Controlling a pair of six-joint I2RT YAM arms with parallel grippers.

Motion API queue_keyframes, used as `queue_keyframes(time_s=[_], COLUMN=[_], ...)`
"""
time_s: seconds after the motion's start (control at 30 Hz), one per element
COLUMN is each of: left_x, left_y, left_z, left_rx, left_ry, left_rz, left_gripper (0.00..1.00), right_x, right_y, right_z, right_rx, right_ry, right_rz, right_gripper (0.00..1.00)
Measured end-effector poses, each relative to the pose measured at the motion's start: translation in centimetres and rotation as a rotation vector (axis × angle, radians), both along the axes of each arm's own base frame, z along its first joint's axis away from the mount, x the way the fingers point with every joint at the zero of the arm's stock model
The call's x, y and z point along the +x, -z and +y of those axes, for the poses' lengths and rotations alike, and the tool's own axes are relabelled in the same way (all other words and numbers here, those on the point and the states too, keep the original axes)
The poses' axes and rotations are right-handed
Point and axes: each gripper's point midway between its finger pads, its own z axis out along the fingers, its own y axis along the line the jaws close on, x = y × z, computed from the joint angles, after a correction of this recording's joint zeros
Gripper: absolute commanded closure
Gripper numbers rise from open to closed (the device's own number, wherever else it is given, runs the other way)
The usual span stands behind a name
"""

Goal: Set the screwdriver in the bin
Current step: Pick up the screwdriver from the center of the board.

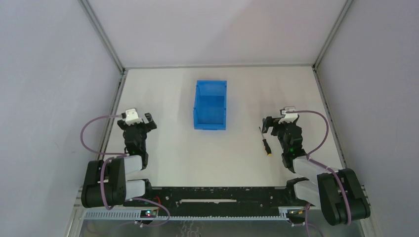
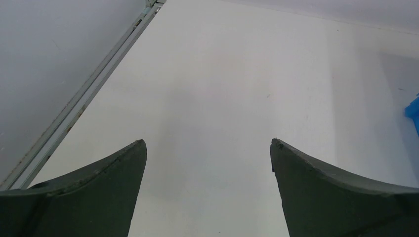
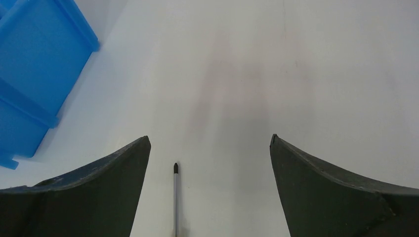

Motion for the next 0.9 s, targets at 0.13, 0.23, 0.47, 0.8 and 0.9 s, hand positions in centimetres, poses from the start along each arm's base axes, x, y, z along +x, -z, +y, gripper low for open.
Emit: queue_keyframes(time_s=[0.13,0.23,0.47,0.8,0.9], left_x=[0.0,0.0,0.0,0.0,0.0], left_y=[0.0,0.0,0.0,0.0,0.0], left_z=[0.0,0.0,0.0,0.0,0.0], left_rx=[0.0,0.0,0.0,0.0,0.0], left_ry=[0.0,0.0,0.0,0.0,0.0], left_rz=[0.0,0.0,0.0,0.0,0.0], left_gripper=[0.0,0.0,0.0,0.0,0.0], right_x=[0.0,0.0,0.1,1.6,2.1], right_y=[0.0,0.0,-0.1,-3.9,-9.1], right_z=[0.0,-0.1,-0.3,0.1,0.6], right_rx=[0.0,0.001,0.001,-0.008,0.005], right_ry=[0.001,0.005,0.012,0.025,0.022], right_rz=[0.0,-0.001,-0.003,0.008,-0.057], right_gripper=[0.0,0.0,0.0,0.0,0.0])
